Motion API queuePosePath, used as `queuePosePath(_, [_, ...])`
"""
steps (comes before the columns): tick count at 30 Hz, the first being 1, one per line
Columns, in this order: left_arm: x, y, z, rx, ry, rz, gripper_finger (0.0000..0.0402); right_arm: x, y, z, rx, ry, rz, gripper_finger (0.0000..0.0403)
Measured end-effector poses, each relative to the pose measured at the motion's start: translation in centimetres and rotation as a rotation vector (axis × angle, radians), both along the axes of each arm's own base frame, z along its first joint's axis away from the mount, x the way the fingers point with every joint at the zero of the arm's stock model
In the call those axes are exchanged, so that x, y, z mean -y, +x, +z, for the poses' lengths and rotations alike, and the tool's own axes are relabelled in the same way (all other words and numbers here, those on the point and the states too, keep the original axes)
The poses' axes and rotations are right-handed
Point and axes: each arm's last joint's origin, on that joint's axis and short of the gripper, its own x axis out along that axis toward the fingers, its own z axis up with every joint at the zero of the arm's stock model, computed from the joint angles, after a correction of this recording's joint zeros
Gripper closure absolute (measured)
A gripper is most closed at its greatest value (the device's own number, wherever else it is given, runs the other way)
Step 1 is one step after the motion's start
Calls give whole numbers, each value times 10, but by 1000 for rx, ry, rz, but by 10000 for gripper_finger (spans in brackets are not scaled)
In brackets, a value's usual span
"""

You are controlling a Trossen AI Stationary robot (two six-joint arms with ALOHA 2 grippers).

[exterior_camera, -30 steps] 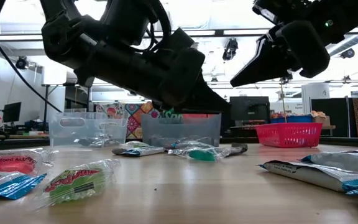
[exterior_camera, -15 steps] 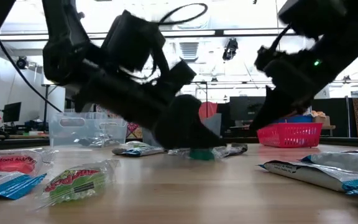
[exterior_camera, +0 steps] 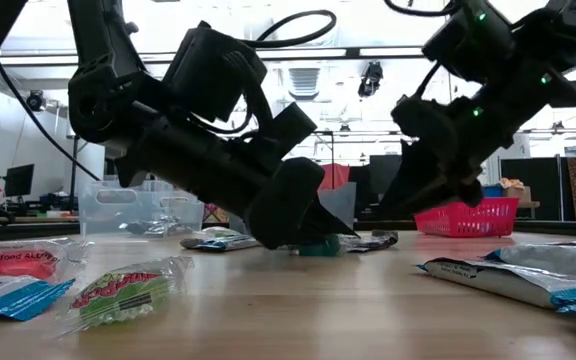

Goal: Organize candy in baskets
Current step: Put the brown chocolate bar into the transparent bin

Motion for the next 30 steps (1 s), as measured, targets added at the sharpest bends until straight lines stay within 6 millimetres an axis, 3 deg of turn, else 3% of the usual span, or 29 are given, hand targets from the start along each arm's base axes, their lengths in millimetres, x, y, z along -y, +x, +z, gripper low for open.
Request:
queuePosePath(6, [0,0,0,-3,1,1,401,-1,7,-17,-7,1,-4,206])
queuePosePath(11, [0,0,-1,-6,1,1,401,-3,18,-29,57,-9,36,205])
queuePosePath(15, [0,0,-1,-6,-6,4,401,-4,20,-38,57,-7,24,245])
queuePosePath(22, [0,0,0,8,-9,3,401,-3,20,-37,52,-41,41,377])
queuePosePath(30, [0,0,21,52,-8,-5,401,-6,18,-21,68,-133,130,395])
